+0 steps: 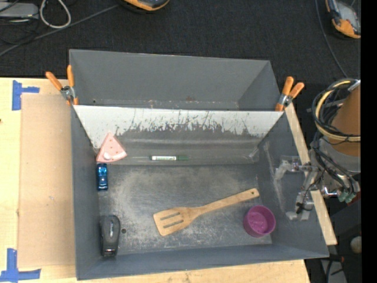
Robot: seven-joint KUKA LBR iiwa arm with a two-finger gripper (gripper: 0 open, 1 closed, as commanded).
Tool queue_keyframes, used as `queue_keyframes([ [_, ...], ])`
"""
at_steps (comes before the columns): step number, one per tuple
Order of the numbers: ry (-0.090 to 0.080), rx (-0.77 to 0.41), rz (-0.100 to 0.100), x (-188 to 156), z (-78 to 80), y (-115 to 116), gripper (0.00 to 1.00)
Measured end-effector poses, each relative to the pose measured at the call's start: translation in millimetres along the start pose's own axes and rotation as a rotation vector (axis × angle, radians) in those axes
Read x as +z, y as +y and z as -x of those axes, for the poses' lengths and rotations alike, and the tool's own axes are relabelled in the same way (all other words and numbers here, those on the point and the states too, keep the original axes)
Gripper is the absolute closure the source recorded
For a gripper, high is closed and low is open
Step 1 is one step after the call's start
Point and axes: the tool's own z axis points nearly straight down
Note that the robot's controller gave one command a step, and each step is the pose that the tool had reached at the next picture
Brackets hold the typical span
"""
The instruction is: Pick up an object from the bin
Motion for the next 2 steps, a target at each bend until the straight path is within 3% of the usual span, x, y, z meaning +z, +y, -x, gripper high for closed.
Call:
queue_keyframes([
  [1,-0.008,-0.004,-0.002,-4.3,1.7,0.6,0.00],
  [2,-0.010,-0.118,-0.003,66.4,24.7,39.7,0.00],
])
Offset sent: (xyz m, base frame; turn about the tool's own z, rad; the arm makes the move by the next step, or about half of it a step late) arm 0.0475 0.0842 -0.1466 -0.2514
